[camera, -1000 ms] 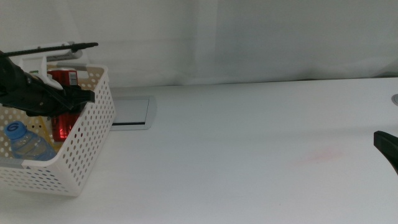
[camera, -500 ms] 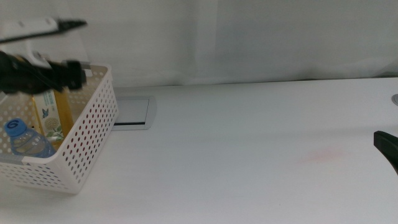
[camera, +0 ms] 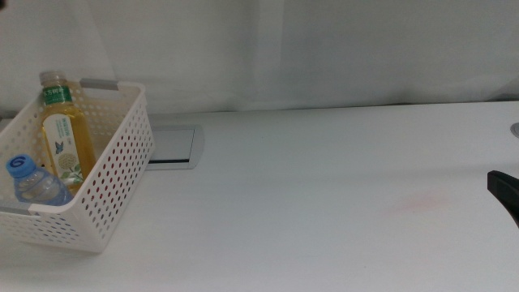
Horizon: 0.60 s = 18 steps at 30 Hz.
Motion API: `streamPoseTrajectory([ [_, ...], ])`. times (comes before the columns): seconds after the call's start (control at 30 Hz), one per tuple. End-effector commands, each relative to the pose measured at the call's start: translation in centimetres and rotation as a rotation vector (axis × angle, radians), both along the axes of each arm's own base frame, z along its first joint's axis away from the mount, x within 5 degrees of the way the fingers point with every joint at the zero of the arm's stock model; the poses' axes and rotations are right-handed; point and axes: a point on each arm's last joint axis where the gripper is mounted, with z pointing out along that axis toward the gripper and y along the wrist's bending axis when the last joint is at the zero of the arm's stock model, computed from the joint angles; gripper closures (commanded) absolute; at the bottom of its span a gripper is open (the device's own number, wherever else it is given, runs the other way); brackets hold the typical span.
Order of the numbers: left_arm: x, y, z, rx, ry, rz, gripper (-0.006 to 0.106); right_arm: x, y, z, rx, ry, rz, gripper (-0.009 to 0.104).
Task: Use arms to grab the bottles and put them into the dustbin to the left of the table.
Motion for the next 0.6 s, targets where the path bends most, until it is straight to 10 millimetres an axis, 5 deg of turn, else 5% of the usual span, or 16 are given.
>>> streamPoseTrajectory([
  [0.0, -2.8, -0.4, 1.0, 0.009, 0.009, -0.024, 0.007, 0.0, -0.1, -0.1, -0.005, -0.008, -0.006, -0.008],
  [0.2, -9.5, -1.1, 1.6, 0.035, -0.058, -0.044, 0.007, 0.0, -0.1, -0.1, -0.005, -0.008, -0.006, -0.008],
  [0.3, -12.6, -1.5, -0.2, 0.006, -0.087, -0.057, 0.007, 0.0, -0.1, -0.1, -0.005, -0.008, -0.006, -0.008],
  [0.57, -17.0, -2.7, -10.5, -0.122, -0.087, -0.129, 0.007, 0.0, -0.1, -0.1, -0.005, -0.008, -0.006, -0.008],
])
